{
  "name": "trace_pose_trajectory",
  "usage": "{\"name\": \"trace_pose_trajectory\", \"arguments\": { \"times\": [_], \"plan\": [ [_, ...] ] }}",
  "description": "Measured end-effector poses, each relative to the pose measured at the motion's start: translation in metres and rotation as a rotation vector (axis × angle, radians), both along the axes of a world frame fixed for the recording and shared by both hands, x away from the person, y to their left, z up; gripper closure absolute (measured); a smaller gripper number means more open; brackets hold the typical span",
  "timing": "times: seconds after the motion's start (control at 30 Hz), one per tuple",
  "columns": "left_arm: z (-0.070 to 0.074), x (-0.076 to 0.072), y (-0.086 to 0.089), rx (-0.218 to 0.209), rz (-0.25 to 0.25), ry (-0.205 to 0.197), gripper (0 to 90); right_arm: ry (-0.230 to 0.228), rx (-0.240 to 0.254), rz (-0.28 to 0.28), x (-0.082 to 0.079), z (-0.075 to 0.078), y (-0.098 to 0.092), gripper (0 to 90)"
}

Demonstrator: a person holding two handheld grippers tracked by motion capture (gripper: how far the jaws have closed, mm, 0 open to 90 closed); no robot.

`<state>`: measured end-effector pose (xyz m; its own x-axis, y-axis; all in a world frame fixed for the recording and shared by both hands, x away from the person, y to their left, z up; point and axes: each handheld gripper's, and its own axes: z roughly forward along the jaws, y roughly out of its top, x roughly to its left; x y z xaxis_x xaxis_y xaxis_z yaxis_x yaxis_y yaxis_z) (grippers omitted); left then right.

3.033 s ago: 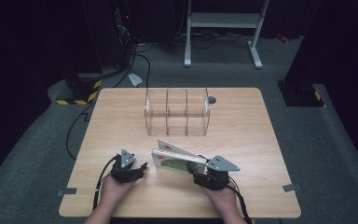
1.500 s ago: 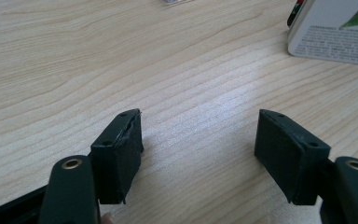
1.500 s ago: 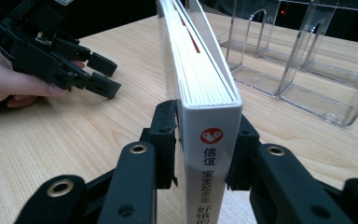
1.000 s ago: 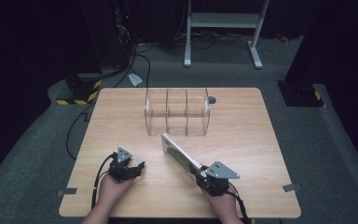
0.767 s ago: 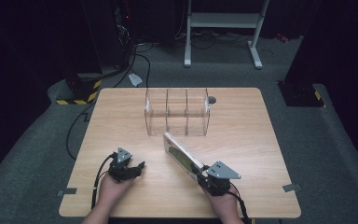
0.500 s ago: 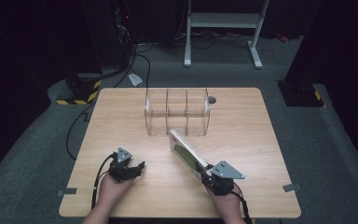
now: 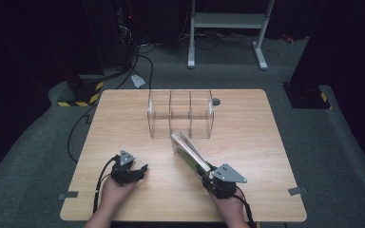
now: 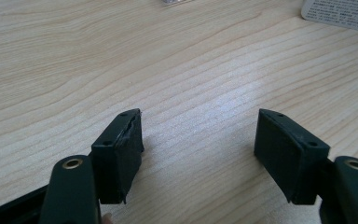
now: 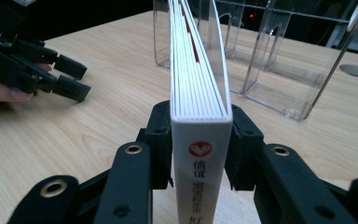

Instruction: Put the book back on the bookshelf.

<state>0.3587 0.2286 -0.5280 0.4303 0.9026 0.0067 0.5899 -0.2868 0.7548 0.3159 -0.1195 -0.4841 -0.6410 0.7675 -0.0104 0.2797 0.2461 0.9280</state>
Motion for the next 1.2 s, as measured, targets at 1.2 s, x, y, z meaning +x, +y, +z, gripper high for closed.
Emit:
{"name": "trace_pose_trajectory", "arguments": {
  "times": [1.2],
  "plan": [
    [0.000, 0.000, 0.000, -0.001, -0.002, 0.001, 32.6, 0.028, -0.017, -0.046, 0.004, 0.006, 0.011, 74.2]
  ]
}}
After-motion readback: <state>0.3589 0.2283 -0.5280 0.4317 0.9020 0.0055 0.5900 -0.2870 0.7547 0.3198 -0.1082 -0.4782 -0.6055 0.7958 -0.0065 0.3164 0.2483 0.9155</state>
